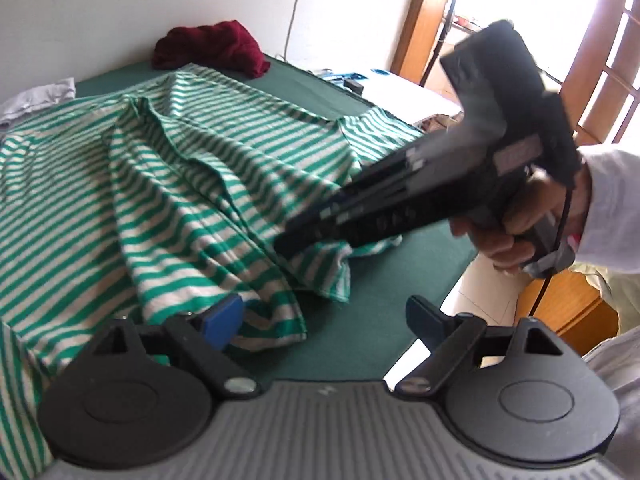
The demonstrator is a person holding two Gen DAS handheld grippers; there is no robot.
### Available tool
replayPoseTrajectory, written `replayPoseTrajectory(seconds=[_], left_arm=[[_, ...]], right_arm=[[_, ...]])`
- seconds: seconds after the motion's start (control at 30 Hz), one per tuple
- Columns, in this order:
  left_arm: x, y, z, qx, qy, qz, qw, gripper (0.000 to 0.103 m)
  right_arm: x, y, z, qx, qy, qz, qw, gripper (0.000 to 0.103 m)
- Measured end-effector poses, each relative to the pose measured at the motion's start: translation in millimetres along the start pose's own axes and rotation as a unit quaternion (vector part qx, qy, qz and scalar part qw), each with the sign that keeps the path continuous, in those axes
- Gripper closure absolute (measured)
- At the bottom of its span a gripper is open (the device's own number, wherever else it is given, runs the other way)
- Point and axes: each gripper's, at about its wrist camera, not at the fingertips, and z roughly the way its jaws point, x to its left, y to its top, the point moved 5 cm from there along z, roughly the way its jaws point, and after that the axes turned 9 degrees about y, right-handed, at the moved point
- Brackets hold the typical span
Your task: Fold clothes
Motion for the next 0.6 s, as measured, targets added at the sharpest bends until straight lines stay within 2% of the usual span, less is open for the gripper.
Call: replayPoseTrajectory(seconds=[0.07, 0.13, 0.2, 0.27, 0.33, 0.37, 0.4, 0.5, 0.53, 0.6], left_arm=[[10.8, -4.2, -2.5, 0.004, 0.005, -0.012, 0.9999, 0.015], [20.9, -10.6, -2.6, 0.011, 0.007, -0.024, 0.9996, 0.015], [29.1, -20.5, 3.2, 0.029, 0.009, -0.036, 0.9989, 0.015], [30.5, -27.7, 7.2, 0.040, 0.006, -0.037, 0.9985, 0.015], [31.9, -34.8, 11.2, 0.050, 0.003, -0.038, 0.9980, 0.015], [32.5, -34.3, 10.3, 0.049, 0.001, -0.036, 0.9982, 0.015], [32.7, -28.7, 5.6, 0.040, -0.001, -0.030, 0.9988, 0.015], [33.4, -11.8, -8.6, 0.011, -0.009, -0.013, 0.9998, 0.015], [33.6, -6.1, -13.4, 0.002, -0.011, -0.008, 0.9999, 0.015], [34.7, 4.5, -17.1, -0.011, -0.017, 0.000, 0.9998, 0.015]], right_arm=[[-2.1, 4.4, 2.4, 0.000, -0.008, 0.004, 1.000, 0.084], [2.2, 14.8, -4.8, -0.014, 0.004, 0.010, 1.000, 0.082], [8.3, 27.7, -12.9, -0.041, 0.024, 0.008, 0.999, 0.080], [11.7, 36.9, -5.0, -0.044, 0.029, 0.011, 0.999, 0.073], [3.7, 35.7, 18.0, -0.010, -0.001, 0.029, 1.000, 0.070], [-0.4, 34.9, 29.6, 0.007, -0.016, 0.039, 0.999, 0.072], [-3.8, 34.1, 31.2, 0.001, -0.023, 0.045, 0.999, 0.076], [-2.2, 41.3, 17.8, -0.021, -0.014, 0.070, 0.997, 0.074], [0.2, 43.7, 12.1, -0.035, -0.011, 0.069, 0.997, 0.068], [-5.0, 42.4, 14.8, -0.041, -0.034, 0.080, 0.995, 0.054]])
